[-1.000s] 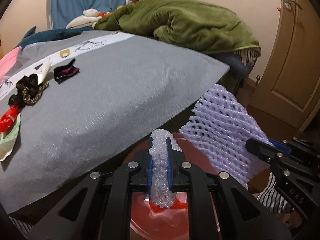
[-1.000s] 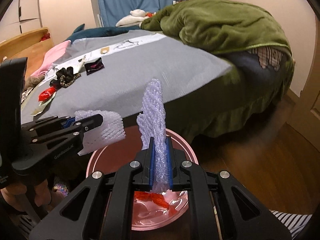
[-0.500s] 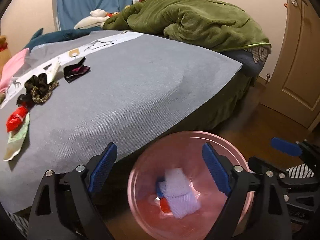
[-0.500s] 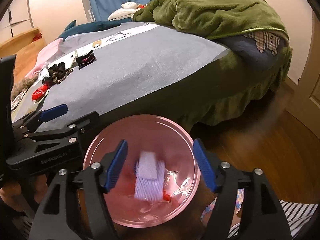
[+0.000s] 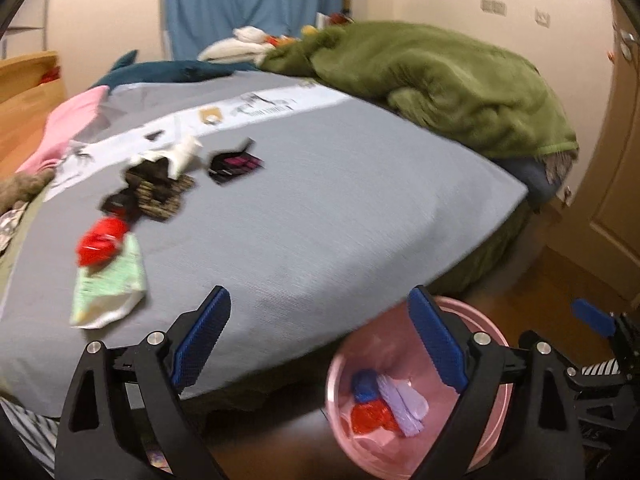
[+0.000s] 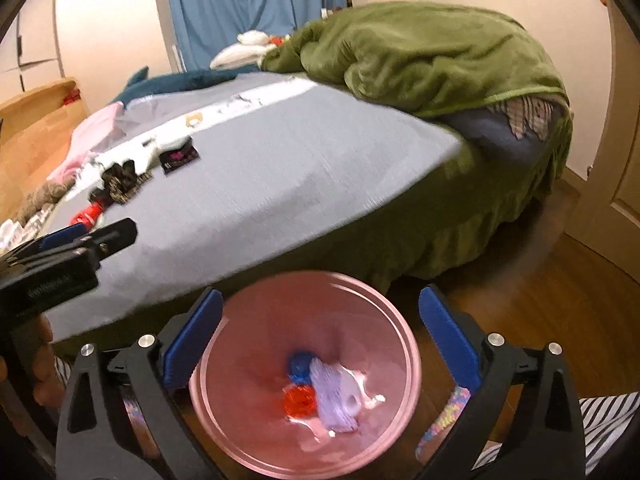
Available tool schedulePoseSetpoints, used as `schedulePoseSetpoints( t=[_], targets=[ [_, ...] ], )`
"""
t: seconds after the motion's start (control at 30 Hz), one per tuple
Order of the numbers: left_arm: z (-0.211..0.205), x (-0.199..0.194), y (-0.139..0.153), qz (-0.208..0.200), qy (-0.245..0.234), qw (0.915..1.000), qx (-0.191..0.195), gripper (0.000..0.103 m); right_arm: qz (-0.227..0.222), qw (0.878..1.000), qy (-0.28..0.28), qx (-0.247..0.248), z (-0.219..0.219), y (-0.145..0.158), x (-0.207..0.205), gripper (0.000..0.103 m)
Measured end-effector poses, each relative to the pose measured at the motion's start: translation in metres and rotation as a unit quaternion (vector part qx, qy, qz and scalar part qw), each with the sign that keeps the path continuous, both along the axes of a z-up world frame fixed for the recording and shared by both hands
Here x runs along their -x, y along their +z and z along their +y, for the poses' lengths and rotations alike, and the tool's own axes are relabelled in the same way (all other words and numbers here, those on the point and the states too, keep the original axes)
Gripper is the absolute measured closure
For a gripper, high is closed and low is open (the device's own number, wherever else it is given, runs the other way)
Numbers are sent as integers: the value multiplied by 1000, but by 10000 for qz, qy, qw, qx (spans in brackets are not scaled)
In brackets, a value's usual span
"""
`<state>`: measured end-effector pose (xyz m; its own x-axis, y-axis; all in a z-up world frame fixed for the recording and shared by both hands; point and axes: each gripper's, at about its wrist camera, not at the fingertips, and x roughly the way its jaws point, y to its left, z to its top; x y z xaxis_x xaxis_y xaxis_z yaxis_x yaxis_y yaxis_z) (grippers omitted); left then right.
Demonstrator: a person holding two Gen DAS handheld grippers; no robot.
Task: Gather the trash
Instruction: 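Move both tools back over the remaining trash on the bed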
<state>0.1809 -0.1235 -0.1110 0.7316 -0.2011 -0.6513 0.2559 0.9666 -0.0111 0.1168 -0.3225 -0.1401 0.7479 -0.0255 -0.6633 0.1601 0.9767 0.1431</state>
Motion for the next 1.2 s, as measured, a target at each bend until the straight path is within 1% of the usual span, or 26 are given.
schedulePoseSetpoints(
  t=[0.07,0.13,0.2,0.27,0.37,0.47,0.57,0.77,1.0,1.2],
  targets=[
    [19,2,14,-144,181,9997,-27,16,-216,9997,152,-12,11,12,-2,6],
    [34,4,25,-293,319,9990,-77,16,-475,9985,275,84,23,23,-3,6],
    [55,11,40,-569,561,9968,-80,15,-704,9967,382,148,34,34,-4,5],
    [71,14,50,-722,756,9945,-44,12,-899,9947,492,121,47,45,-8,5],
    [96,18,63,-839,991,9915,74,12,-1060,9919,705,-35,64,59,-15,5],
    [116,20,70,-913,1197,9885,104,11,-1146,9892,911,-23,83,66,-19,5],
    [134,22,74,-1014,1375,9853,86,11,-1154,9869,1129,31,103,68,-25,5],
    [172,20,81,-1201,1779,9766,95,11,-1202,9836,1345,81,129,72,-35,5],
    [207,7,81,-1204,2113,9698,178,11,-1255,9796,1556,200,156,80,-57,5],
    [226,-14,69,-1264,2419,9618,210,11,-1562,9739,1595,413,178,94,-88,5]
  ],
)
